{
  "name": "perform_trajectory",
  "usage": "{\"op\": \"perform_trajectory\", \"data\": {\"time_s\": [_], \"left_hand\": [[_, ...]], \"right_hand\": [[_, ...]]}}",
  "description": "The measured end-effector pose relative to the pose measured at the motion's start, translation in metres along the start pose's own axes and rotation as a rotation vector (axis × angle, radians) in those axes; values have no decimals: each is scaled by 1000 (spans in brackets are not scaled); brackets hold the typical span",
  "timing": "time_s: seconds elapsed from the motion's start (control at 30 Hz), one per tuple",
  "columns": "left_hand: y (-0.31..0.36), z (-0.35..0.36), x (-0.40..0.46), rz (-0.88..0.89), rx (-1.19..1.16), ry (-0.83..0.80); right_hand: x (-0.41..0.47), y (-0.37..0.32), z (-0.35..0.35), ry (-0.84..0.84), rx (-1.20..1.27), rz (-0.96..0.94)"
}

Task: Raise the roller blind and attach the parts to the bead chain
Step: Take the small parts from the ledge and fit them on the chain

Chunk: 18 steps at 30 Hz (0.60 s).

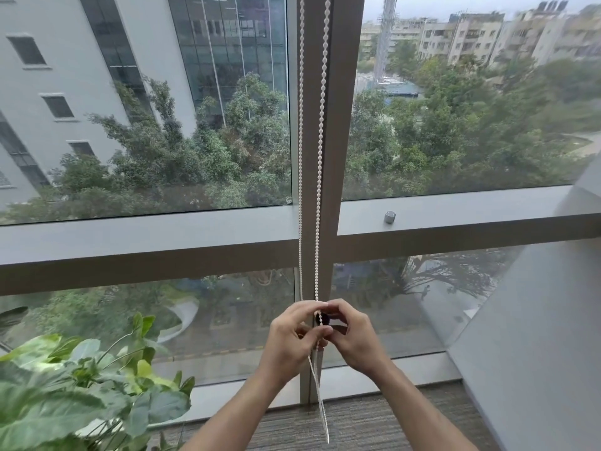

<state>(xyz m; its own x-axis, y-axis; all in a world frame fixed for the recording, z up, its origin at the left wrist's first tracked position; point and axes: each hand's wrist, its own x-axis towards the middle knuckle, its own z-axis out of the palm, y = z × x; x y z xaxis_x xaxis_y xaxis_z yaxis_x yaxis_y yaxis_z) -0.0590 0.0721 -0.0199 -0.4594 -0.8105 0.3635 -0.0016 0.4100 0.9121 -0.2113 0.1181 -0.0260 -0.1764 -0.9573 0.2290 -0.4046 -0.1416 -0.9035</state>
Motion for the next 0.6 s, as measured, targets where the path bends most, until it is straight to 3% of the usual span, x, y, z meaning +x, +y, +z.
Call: {"op": "perform_trajectory", "data": {"time_s": [0.6], "left_hand": [[9,-18,-1,29,205,-24]], "right_hand": [[-6,-10,6,36,108,15]]}}
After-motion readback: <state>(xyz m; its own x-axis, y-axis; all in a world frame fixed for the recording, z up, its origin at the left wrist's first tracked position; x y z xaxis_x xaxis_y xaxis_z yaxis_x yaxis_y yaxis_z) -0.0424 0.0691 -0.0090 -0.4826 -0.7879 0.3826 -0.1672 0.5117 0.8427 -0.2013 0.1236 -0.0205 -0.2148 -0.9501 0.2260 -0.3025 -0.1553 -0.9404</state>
